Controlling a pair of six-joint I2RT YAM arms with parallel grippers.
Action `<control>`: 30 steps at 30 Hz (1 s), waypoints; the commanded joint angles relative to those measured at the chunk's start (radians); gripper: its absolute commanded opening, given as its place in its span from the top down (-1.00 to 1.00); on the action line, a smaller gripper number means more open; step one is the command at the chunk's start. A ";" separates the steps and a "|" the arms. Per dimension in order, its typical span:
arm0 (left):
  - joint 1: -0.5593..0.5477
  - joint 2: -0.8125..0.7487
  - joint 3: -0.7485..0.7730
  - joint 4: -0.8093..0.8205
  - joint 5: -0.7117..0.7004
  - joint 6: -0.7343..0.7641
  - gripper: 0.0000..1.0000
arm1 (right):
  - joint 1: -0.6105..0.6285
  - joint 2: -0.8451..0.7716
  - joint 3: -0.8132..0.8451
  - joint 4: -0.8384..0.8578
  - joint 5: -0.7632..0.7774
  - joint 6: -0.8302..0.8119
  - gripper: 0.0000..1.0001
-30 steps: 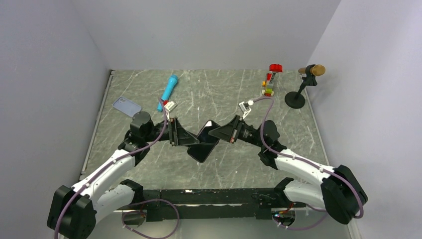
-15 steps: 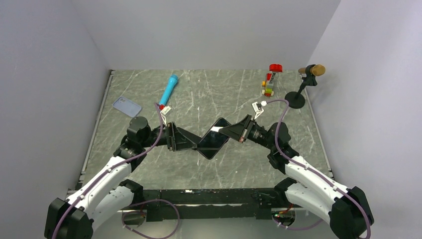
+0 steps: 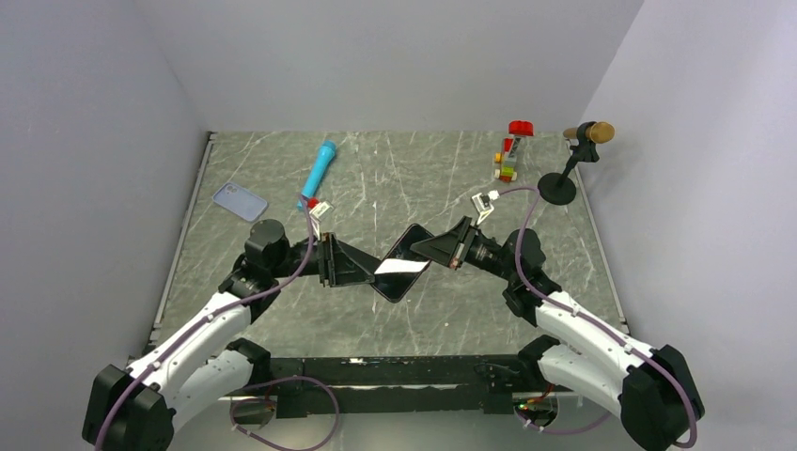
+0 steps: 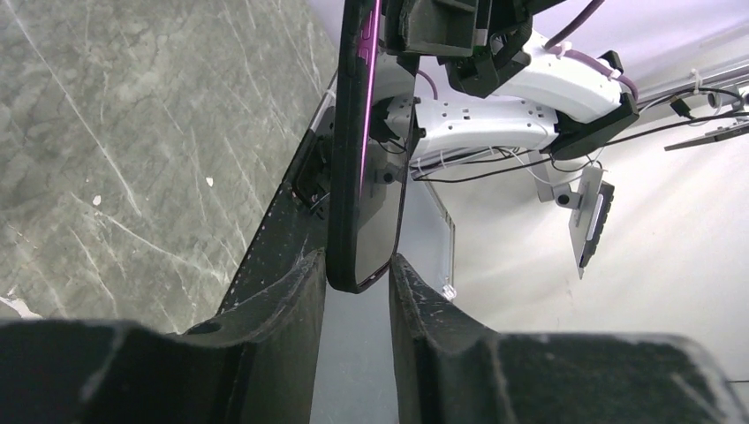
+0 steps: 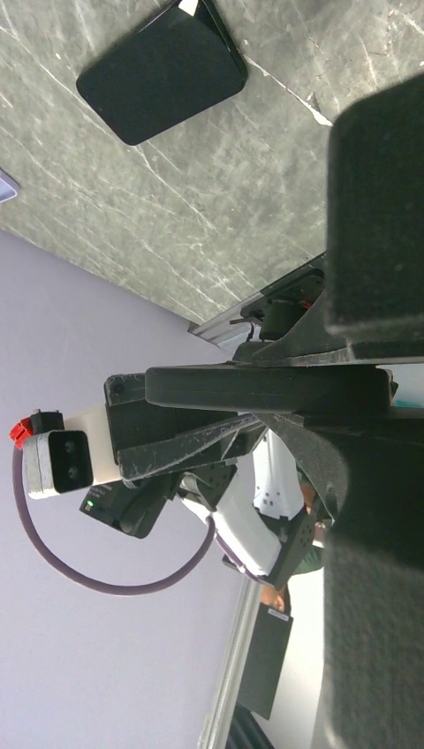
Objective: Take the phone out of the phone case
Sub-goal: Adjust the phone, then remove the phone case from the phone.
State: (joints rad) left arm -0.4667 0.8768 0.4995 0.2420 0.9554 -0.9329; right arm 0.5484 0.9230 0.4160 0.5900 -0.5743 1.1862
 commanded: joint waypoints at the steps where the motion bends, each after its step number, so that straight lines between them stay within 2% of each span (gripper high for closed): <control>1: -0.012 0.014 0.008 0.067 0.034 0.002 0.32 | -0.004 0.005 0.046 0.127 0.010 0.030 1.00; 9: -0.013 0.027 0.030 0.054 0.075 0.027 0.28 | -0.004 0.013 0.093 0.080 0.036 0.001 1.00; 15: -0.013 0.021 -0.006 0.185 0.102 -0.049 0.30 | -0.010 0.046 0.089 0.147 -0.002 0.041 1.00; 19: -0.012 0.014 0.006 0.168 0.097 -0.030 0.35 | -0.010 0.055 0.079 0.197 -0.031 0.068 1.00; 22: -0.011 0.003 0.014 0.176 0.101 -0.021 0.48 | -0.010 0.068 0.099 0.177 -0.072 0.077 1.00; 24: -0.010 0.001 0.022 0.179 0.104 -0.012 0.95 | -0.009 0.082 0.128 0.142 -0.102 0.075 1.00; 28: -0.007 -0.001 0.057 0.111 0.104 0.076 1.00 | -0.008 0.106 0.201 -0.029 -0.166 0.031 1.00; 30: -0.007 -0.009 0.055 0.141 0.118 0.099 1.00 | -0.008 0.139 0.220 0.001 -0.210 0.051 1.00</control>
State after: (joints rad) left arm -0.4686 0.8978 0.5030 0.3145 1.0344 -0.9569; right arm 0.5308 1.0275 0.5446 0.6098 -0.6846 1.1881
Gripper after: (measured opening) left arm 0.061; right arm 0.187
